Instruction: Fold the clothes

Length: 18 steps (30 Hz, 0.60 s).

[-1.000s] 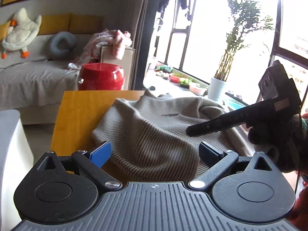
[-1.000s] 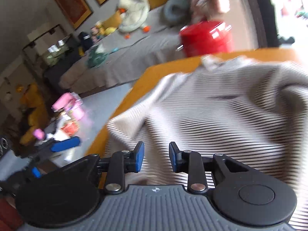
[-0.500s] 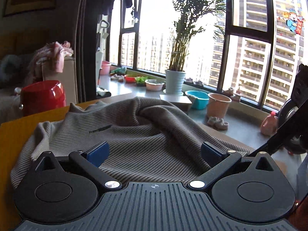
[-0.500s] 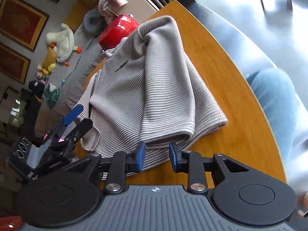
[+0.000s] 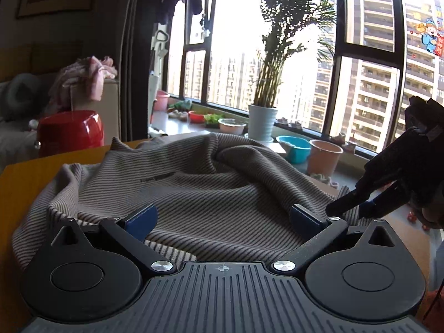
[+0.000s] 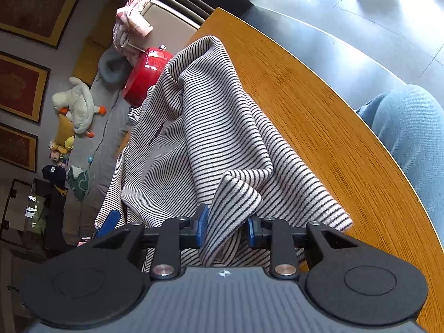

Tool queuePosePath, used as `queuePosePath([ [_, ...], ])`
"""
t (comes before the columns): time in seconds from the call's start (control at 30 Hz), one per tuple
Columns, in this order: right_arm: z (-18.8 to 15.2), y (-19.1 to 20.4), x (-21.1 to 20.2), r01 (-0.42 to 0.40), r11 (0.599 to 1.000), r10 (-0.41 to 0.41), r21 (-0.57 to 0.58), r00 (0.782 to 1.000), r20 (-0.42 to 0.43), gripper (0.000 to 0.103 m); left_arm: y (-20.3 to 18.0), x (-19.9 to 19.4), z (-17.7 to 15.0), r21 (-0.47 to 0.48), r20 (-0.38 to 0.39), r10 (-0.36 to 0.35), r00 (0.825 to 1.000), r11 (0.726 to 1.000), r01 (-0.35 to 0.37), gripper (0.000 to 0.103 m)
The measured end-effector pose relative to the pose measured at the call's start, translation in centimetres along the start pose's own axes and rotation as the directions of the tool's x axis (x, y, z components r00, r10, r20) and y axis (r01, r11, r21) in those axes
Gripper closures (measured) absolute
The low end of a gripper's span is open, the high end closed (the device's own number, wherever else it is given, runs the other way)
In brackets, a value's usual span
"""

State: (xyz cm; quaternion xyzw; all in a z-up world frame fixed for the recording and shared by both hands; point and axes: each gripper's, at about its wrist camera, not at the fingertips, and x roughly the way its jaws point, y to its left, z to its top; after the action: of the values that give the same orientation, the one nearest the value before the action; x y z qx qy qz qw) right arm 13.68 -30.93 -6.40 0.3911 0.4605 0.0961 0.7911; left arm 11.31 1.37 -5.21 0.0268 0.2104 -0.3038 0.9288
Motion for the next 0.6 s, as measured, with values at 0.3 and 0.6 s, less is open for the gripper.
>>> queuePosePath([
  [0.3,1.4,2.0,-3.6,0.136,0.975,-0.111,-0.174,0.983,0.147,0.095,-0.1,-0.6,-0.5,0.016,-0.031,-0.02,0.999,1.0,0.021,0.0],
  [0.6,1.5,0.1,-6.0,0.226,0.962,-0.187,-0.153,0.954,0.235,0.081,0.4,-0.6,-0.6,-0.007,-0.035,-0.023,0.999,1.0,0.023,0.0],
])
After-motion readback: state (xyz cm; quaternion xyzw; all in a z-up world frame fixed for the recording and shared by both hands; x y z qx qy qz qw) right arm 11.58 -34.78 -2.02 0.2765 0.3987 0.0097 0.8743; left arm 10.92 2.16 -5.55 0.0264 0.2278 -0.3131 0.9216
